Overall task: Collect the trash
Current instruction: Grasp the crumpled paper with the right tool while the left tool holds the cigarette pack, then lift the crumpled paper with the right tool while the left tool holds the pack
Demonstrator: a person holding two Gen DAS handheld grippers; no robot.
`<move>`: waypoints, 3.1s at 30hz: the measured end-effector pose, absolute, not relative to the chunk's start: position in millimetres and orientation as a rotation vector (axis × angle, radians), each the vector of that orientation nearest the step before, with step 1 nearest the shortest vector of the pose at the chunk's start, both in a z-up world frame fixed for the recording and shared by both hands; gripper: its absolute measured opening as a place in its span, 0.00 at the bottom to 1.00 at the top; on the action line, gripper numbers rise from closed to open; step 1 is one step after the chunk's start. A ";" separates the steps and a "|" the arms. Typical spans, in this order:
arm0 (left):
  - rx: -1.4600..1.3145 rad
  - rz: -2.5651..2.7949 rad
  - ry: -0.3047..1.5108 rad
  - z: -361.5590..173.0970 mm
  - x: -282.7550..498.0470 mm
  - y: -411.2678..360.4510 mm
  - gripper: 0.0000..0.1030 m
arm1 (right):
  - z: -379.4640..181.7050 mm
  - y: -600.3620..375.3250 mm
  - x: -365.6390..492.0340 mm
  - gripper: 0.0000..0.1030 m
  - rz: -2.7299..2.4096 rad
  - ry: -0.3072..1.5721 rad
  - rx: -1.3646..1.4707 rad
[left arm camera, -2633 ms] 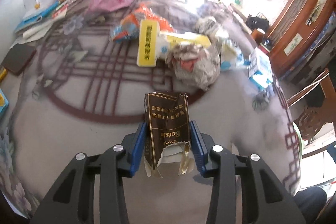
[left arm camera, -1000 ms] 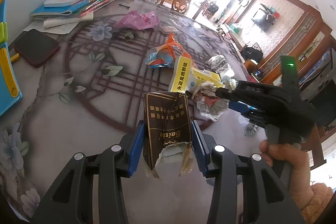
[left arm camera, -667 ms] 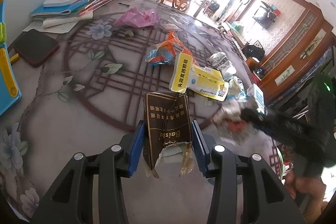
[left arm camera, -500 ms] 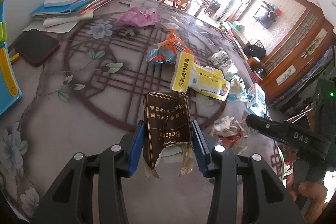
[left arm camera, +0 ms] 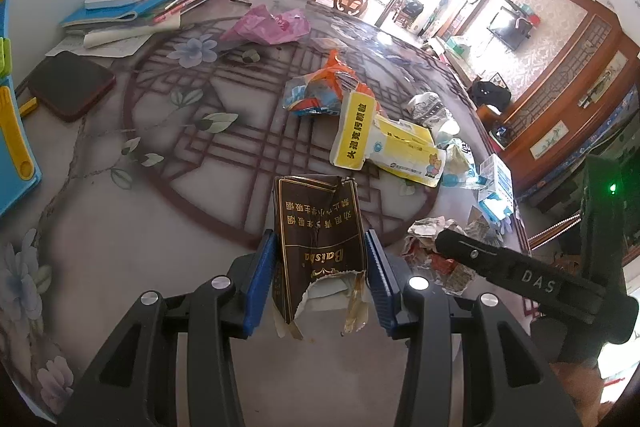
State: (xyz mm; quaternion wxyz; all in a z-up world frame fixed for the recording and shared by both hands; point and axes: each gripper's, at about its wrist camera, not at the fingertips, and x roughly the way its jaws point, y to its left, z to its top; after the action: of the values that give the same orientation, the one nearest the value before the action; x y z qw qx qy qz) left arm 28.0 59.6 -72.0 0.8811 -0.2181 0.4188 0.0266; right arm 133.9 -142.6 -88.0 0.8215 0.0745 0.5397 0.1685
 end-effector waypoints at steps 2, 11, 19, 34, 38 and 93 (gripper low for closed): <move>-0.451 0.054 0.873 -72.0 28.1 59.5 0.40 | -88.8 -139.7 132.1 0.79 0.358 1.138 0.138; -0.440 0.056 0.878 -75.1 28.4 58.4 0.40 | -74.7 -143.9 117.2 0.51 0.396 1.076 0.100; -0.422 0.057 0.877 -74.9 29.0 54.2 0.40 | -37.9 -181.2 86.6 0.51 0.380 0.953 0.115; -0.301 0.061 0.848 -73.7 30.9 30.5 0.40 | -7.8 -271.9 30.2 0.52 0.154 0.797 0.053; -0.272 0.087 0.834 -76.4 30.3 27.3 0.40 | -9.4 -291.8 30.0 0.52 0.176 0.790 0.139; -0.046 -0.072 0.759 7.4 18.1 -90.3 0.41 | -1.6 -319.2 18.6 0.52 0.290 0.679 0.312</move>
State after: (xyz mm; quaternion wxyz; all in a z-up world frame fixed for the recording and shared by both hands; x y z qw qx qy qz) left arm 18.1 -90.3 7.4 0.9279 -0.0222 0.3704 -0.0351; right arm 18.6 -319.2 -1.6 0.9208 0.1517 0.3304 0.1411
